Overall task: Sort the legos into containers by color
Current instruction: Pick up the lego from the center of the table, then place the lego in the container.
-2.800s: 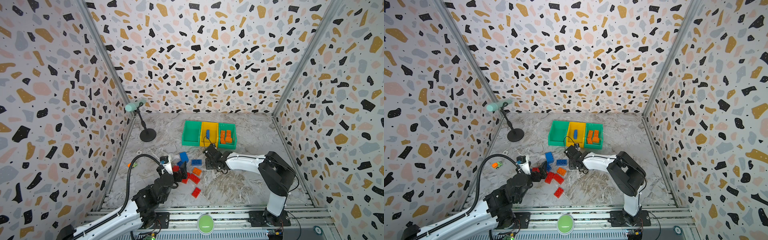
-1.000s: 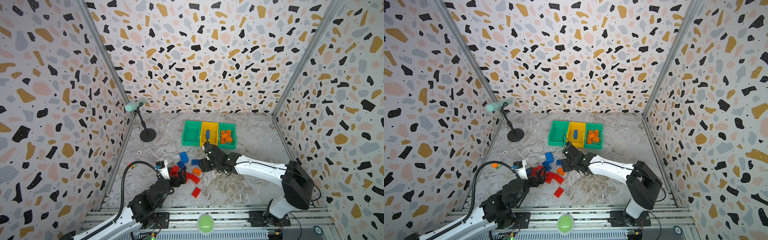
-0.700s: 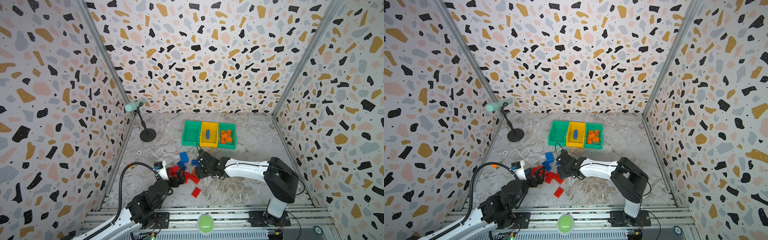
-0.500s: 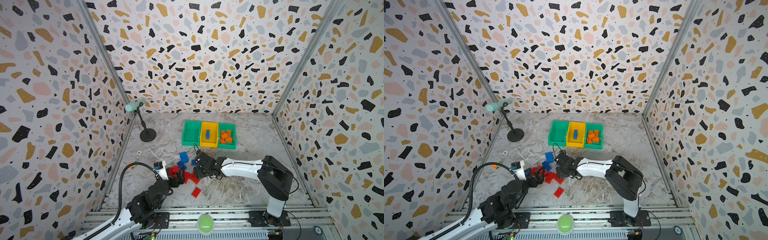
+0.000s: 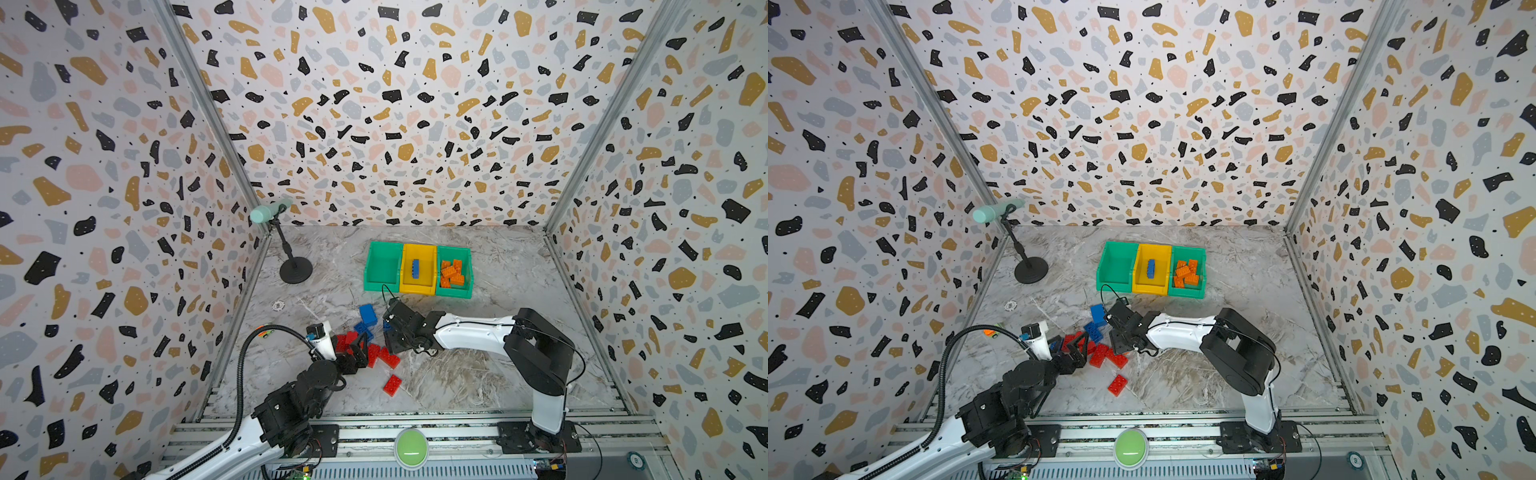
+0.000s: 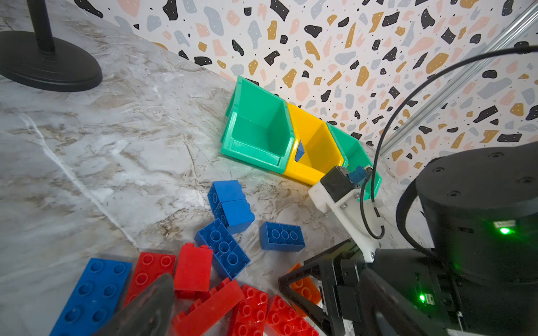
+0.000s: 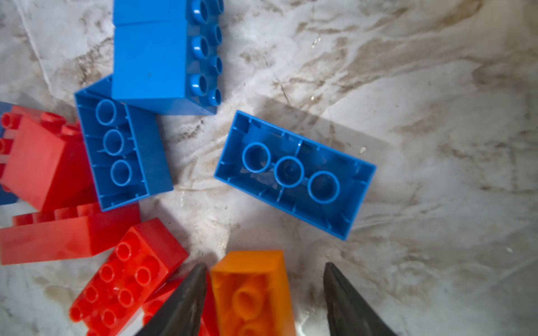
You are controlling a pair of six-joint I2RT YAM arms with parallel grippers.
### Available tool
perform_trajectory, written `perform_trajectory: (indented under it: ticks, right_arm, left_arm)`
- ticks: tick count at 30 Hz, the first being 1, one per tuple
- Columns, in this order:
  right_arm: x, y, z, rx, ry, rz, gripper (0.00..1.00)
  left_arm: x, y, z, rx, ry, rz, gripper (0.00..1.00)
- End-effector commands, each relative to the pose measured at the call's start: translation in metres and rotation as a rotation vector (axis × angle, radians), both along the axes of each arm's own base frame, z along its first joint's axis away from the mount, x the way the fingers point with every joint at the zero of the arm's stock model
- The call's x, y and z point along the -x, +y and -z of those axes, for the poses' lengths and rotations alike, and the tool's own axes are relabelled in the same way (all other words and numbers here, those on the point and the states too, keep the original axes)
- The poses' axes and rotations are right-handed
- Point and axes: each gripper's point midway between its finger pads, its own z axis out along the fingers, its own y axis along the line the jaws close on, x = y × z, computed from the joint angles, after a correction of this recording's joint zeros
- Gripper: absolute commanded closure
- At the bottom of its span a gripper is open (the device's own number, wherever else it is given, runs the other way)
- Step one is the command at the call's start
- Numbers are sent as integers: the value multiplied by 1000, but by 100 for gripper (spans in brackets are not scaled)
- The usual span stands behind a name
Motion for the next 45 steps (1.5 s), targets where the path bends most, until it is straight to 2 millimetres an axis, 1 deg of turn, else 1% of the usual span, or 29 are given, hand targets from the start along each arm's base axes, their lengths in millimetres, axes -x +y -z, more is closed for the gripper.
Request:
perform_trajectory:
  ticks: [1, 3, 7, 11, 13, 18, 20, 23, 25, 29, 32, 36, 38, 41, 45]
  right_arm:
    - [-2, -8, -4, 42, -21, 8, 42]
    - [-4, -11, -6, 45, -28, 12, 47]
    - [-4, -18, -4, 52, -22, 17, 49]
    - [-4, -28, -3, 63, -23, 29, 58]
    - [-4, -32, -3, 64, -21, 34, 59]
    - [-5, -43, -2, 88, -21, 45, 72]
    - [-8, -46, -10, 80, -34, 51, 74]
    - [-20, -57, -32, 61, -78, 76, 74]
    - [-33, -69, -48, 46, -111, 104, 74]
    - [-75, -105, -77, 32, -187, 183, 74]
    - [-107, -131, -91, 16, -223, 240, 74]
    - [-146, -162, -94, 3, -250, 316, 73]
    - [-163, -172, -95, -8, -256, 342, 73]
    - [-186, -180, -96, -13, -270, 365, 73]
    - [-214, -187, -95, -3, -275, 388, 73]
  left_arm:
    - [-3, 3, -3, -1, -23, -24, 0]
    - [-4, 3, -4, 1, -23, -23, 0]
    - [-5, 0, -7, -11, -23, -16, 0]
    - [-7, -3, -10, -18, -25, -10, 0]
    - [-8, -6, -11, -25, -24, -5, 0]
    - [-12, -11, -11, -53, -11, -4, 0]
    - [-13, -13, -13, -64, -7, -2, 0]
    - [-16, -16, -16, -73, -2, 2, 0]
    - [-17, -19, -19, -71, 0, 4, 0]
    - [-21, -30, -24, -56, 11, 23, 0]
    - [-25, -39, -22, -59, 31, 36, 0]
    - [-30, -55, -19, -45, 51, 65, 0]
    - [-33, -62, -19, -44, 58, 78, 0]
    - [-37, -71, -20, -57, 68, 92, 0]
    - [-41, -75, -22, -89, 69, 93, 0]
